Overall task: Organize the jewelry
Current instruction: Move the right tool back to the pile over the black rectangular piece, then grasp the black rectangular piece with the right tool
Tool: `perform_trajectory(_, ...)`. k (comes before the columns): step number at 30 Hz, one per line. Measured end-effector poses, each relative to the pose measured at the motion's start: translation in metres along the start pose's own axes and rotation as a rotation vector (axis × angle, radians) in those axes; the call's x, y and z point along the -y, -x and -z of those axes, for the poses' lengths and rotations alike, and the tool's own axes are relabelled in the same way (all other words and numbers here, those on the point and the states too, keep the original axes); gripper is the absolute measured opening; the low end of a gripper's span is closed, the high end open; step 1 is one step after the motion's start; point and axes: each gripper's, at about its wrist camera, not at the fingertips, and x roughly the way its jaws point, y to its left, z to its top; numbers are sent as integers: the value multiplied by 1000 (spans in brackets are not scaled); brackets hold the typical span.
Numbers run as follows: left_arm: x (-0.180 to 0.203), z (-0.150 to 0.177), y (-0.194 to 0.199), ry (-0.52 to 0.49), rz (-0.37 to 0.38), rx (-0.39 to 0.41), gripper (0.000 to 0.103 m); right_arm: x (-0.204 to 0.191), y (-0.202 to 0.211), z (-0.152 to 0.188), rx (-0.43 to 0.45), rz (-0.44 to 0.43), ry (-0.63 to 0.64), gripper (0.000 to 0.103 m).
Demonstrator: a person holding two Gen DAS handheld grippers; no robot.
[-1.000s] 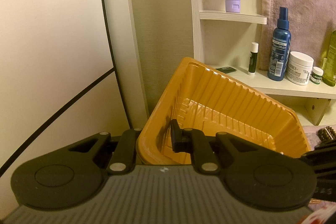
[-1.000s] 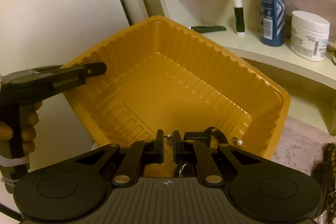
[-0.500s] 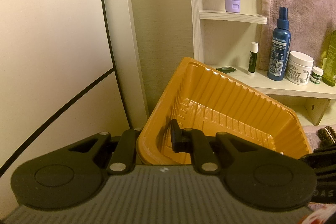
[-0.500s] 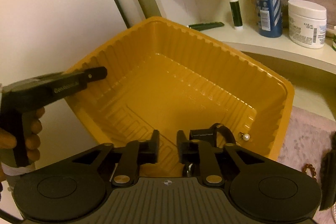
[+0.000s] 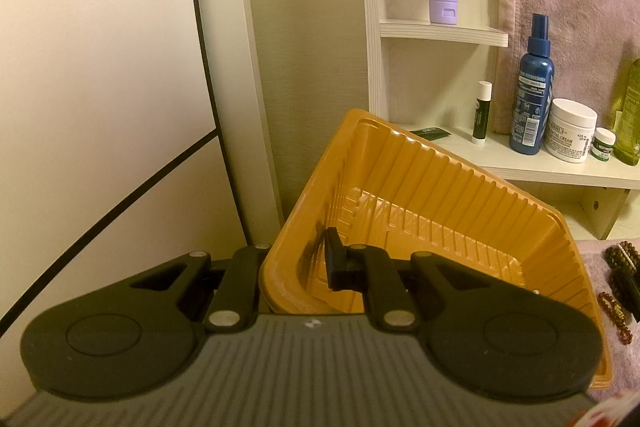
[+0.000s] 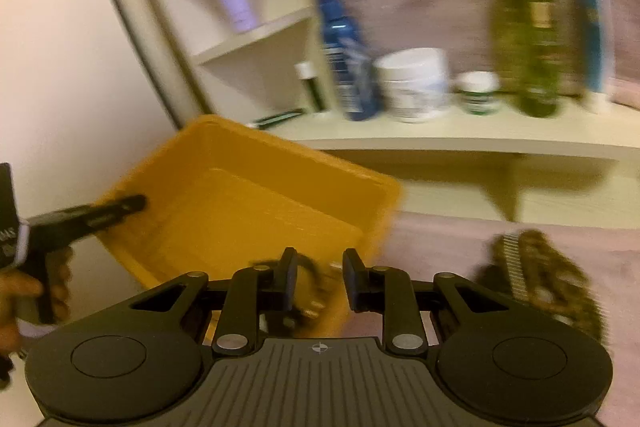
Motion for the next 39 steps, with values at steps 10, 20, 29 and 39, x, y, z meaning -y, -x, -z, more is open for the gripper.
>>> perform_trajectory(10, 0, 0, 0, 0, 1, 0, 13, 37, 31, 33, -63, 130, -46, 26)
perform_trajectory(20, 0, 0, -1, -4, 1, -1, 13, 41, 21, 38, -102, 206, -19, 35)
perform_trajectory(29, 0, -1, -1, -5, 1, -1, 13, 45, -1, 28, -110, 251, -7, 41)
perform_trajectory(39, 0, -1, -1, -4, 0, -2, 13, 57, -29, 27, -122, 316, -16, 41)
